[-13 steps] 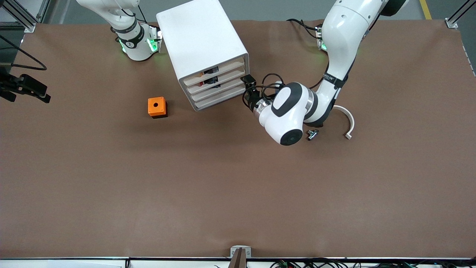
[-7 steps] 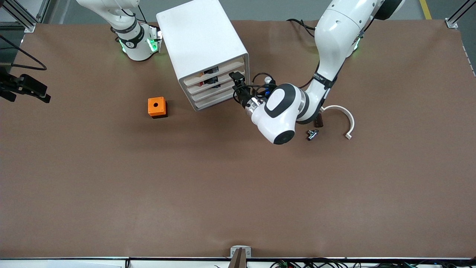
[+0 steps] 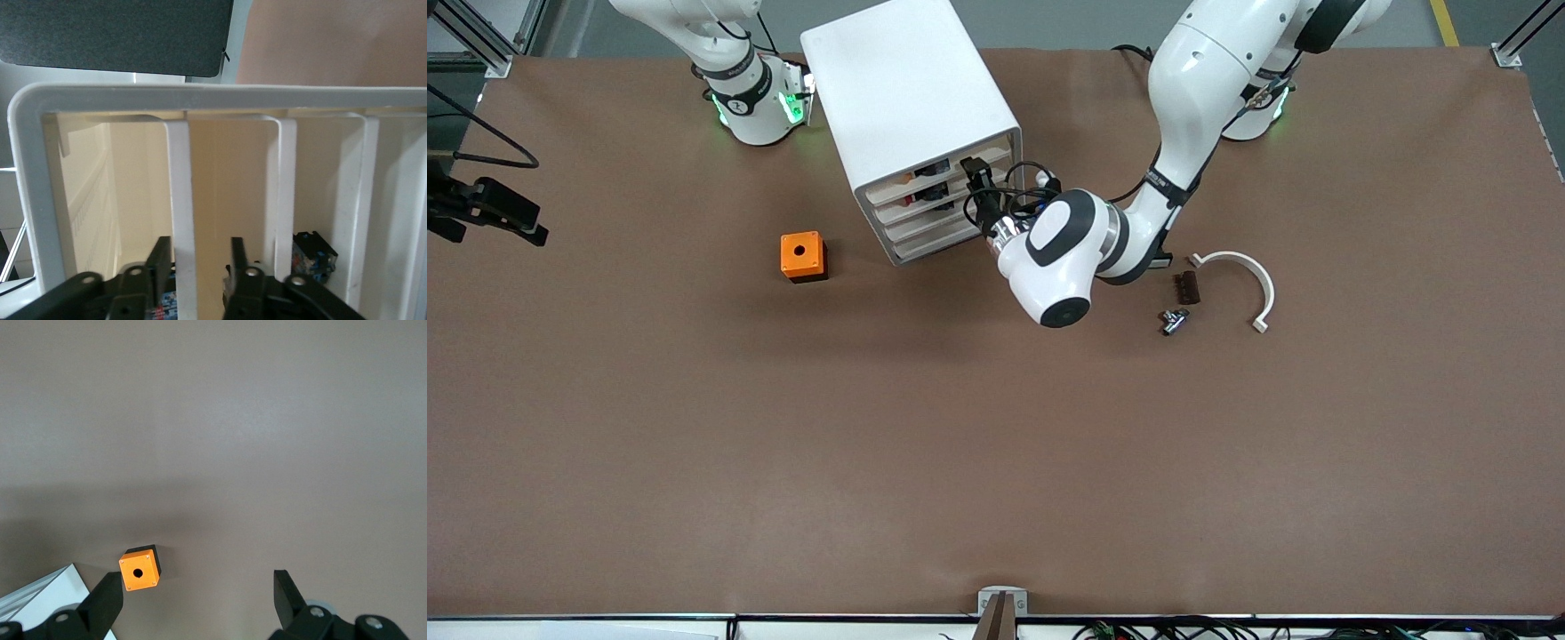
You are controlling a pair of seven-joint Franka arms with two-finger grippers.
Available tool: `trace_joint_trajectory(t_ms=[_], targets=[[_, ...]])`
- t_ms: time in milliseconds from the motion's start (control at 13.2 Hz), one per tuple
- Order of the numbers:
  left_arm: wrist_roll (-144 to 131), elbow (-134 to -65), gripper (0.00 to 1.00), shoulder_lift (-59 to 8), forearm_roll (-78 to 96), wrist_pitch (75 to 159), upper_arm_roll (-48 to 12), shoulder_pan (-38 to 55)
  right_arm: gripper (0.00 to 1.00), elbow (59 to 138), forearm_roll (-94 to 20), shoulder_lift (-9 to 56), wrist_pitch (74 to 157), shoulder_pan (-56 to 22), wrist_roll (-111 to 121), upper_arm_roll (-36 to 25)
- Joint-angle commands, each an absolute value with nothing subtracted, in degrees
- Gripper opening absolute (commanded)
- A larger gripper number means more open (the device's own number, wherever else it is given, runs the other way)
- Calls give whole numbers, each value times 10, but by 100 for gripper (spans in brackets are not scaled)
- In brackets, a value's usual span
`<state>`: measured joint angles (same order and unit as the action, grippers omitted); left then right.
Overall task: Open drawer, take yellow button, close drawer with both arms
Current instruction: 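Grasp the drawer handle with the left gripper, then pull the drawer open with the left gripper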
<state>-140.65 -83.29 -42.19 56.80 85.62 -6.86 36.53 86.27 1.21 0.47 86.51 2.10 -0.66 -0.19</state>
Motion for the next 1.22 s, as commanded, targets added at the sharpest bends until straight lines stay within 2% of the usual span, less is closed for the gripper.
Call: trace_joint_trajectory(t_ms=[0, 152, 228, 380, 608, 912, 988, 1140], targets=[[-1419, -822, 25, -425, 592, 849, -67, 367, 100, 866, 13, -4, 861, 21, -19, -5], [-1418, -822, 3, -422, 592, 849, -65, 362, 100, 863, -5, -1, 862, 34, -17, -6], [-1417, -822, 0, -424, 591, 849, -64, 358, 100, 863, -25, -1, 863, 35, -12, -7], [-1417, -821, 0, -419, 584, 847, -58, 351, 100, 862, -20, -2, 863, 30, -11, -4], [-1412, -791, 0, -424, 581, 845, -54, 284, 100, 865, -23, 17, 861, 27, -11, -3], [-1375, -774, 2, -424, 583, 897, -54, 222, 100, 867, -23, 38, 860, 20, -2, -3], [-1362, -774, 20, -425, 584, 905, -54, 217, 100, 866, -23, 48, 860, 9, -3, -2], [-1353, -774, 98, -420, 581, 905, -54, 216, 100, 867, -20, 63, 861, -24, -20, -3]])
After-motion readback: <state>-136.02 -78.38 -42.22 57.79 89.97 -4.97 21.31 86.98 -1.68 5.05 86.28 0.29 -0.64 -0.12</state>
